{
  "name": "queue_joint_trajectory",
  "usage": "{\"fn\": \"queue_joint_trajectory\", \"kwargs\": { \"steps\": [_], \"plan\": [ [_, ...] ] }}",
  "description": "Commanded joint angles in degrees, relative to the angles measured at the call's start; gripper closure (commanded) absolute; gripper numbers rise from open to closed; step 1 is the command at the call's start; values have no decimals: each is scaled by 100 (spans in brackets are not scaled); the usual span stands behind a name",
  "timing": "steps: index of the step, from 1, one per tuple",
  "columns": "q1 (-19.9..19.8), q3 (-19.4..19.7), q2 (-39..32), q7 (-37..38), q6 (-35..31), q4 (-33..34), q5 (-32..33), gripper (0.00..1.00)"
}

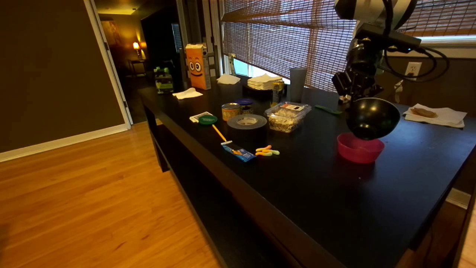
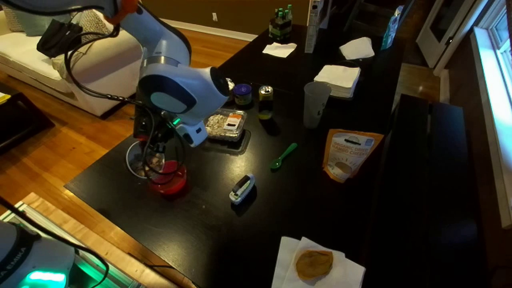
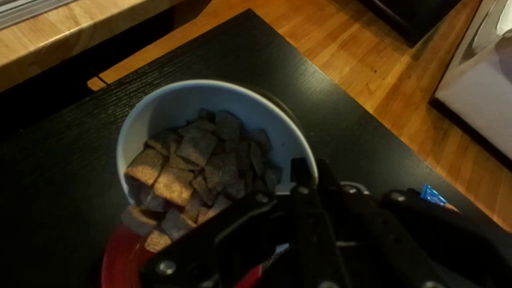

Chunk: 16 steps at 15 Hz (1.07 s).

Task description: Pour the contents from the black bowl into the red bowl

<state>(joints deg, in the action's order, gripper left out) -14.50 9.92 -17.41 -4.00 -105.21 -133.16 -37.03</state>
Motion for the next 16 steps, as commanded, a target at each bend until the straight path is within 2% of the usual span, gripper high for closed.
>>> {"fn": "queue_joint_trajectory", "kwargs": {
  "steps": [1,6,16],
  "plan": [
    [-161,1,-373,-361,610,448,-70,98],
    [-277,-5,-698,-607,995,790,-63,98],
    [-393,-86,-1198,-1073,1298,1303,-74,98]
  ]
}}
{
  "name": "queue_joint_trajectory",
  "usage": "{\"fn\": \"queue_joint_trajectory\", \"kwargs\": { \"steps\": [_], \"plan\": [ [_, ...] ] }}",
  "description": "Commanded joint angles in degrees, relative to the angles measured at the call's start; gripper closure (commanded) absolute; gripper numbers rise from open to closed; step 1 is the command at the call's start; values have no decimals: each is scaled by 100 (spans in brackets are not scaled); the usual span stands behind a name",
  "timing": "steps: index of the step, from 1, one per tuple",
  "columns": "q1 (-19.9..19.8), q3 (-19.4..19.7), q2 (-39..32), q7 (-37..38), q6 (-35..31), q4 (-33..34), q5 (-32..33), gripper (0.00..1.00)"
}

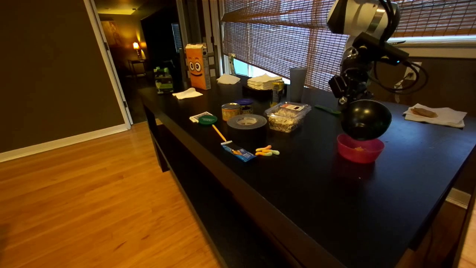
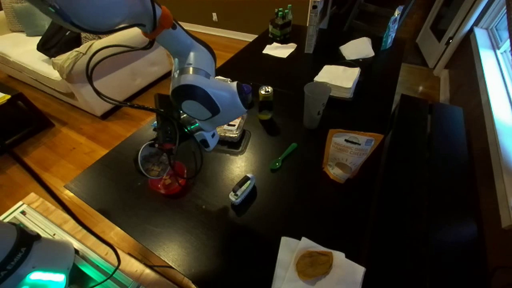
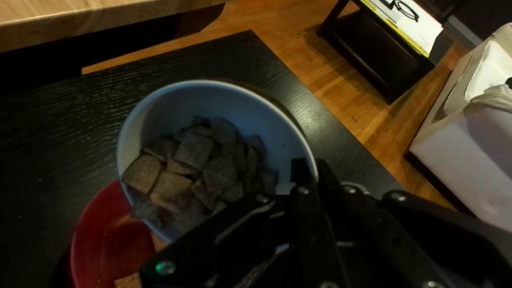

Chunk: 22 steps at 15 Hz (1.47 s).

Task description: Pour the contents from the black bowl into the red bowl

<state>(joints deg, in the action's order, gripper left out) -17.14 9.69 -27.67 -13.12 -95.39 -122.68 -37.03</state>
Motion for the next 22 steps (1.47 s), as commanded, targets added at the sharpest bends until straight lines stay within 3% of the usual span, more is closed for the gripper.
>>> {"fn": "queue_joint_trajectory", "kwargs": {
  "steps": [1,22],
  "plan": [
    [-142,-68,-212,-213,357,294,-73,98],
    [-533,-191,-1034,-946,1474,1116,-177,98]
  ]
}}
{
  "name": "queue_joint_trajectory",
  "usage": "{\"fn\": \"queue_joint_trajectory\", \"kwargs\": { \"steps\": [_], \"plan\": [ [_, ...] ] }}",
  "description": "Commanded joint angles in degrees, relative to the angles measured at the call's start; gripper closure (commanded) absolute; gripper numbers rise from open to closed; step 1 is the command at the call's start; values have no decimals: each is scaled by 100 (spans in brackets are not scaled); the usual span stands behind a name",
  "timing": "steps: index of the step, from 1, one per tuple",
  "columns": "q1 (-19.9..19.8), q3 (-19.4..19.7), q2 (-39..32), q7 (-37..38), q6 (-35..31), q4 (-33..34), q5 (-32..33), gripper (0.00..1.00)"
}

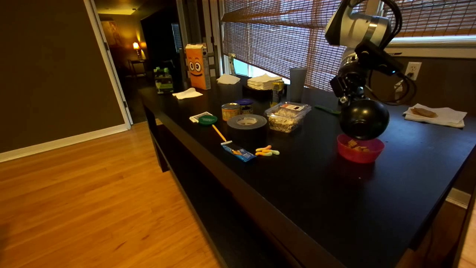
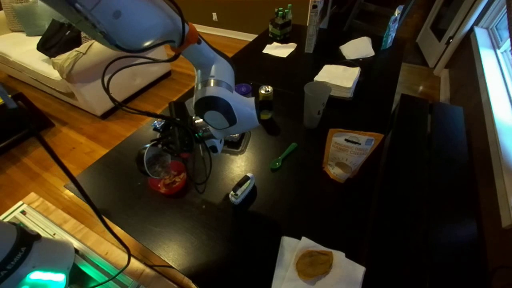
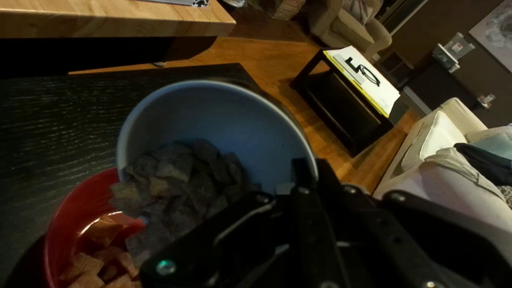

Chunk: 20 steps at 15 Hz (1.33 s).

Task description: Pour the contents from the black bowl into the red bowl

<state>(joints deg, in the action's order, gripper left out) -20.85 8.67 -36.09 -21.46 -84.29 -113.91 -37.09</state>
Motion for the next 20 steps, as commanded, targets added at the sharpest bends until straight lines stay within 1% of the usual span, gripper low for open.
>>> {"fn": "queue_joint_trajectory", "kwargs": {
  "steps": [1,5,8,17,20],
  "plan": [
    [-191,-97,-237,-149,442,282,-194,98],
    [-317,-105,-411,-241,716,435,-439,98],
    [-339,-76,-492,-256,771,488,-567,98],
    [-477,-57,-705,-597,984,596,-740,98],
    [-566,-70,-815,-736,1211,693,-717,98]
  ]
}}
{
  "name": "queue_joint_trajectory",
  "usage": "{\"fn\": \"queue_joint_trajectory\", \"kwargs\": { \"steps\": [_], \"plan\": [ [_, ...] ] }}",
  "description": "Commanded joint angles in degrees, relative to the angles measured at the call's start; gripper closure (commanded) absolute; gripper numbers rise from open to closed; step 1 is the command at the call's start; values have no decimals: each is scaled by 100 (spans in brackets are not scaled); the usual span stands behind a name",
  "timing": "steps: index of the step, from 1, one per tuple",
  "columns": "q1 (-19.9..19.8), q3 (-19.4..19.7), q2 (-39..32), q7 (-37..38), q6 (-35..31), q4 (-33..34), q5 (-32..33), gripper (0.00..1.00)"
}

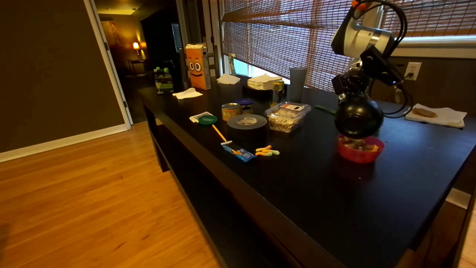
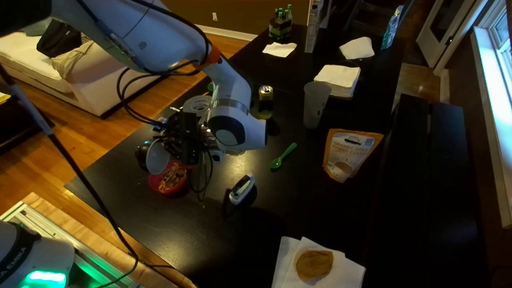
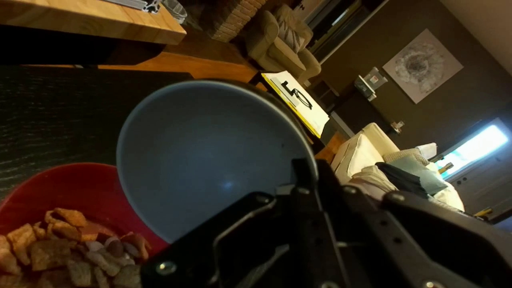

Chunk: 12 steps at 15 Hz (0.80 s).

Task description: Pour the contents from the black bowl into the red bowl

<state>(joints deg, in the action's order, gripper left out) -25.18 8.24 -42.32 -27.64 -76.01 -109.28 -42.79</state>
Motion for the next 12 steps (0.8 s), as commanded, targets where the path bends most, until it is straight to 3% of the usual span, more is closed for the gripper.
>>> {"fn": "queue_joint_trajectory", "kwargs": {
  "steps": [1,3,5,6,8,9,11,12],
  "plan": [
    [-160,-30,-232,-144,457,268,-154,98],
    [-275,-81,-332,-347,766,377,-152,98],
    [-189,8,-341,-196,645,366,-231,98],
    [-350,-88,-436,-488,1027,496,-177,98],
    [-121,93,-330,-132,518,342,-348,98],
    [-300,-32,-443,-426,1011,520,-243,98],
    [-158,76,-385,-169,676,428,-398,98],
    [-313,-38,-475,-455,1105,565,-306,98]
  ]
}}
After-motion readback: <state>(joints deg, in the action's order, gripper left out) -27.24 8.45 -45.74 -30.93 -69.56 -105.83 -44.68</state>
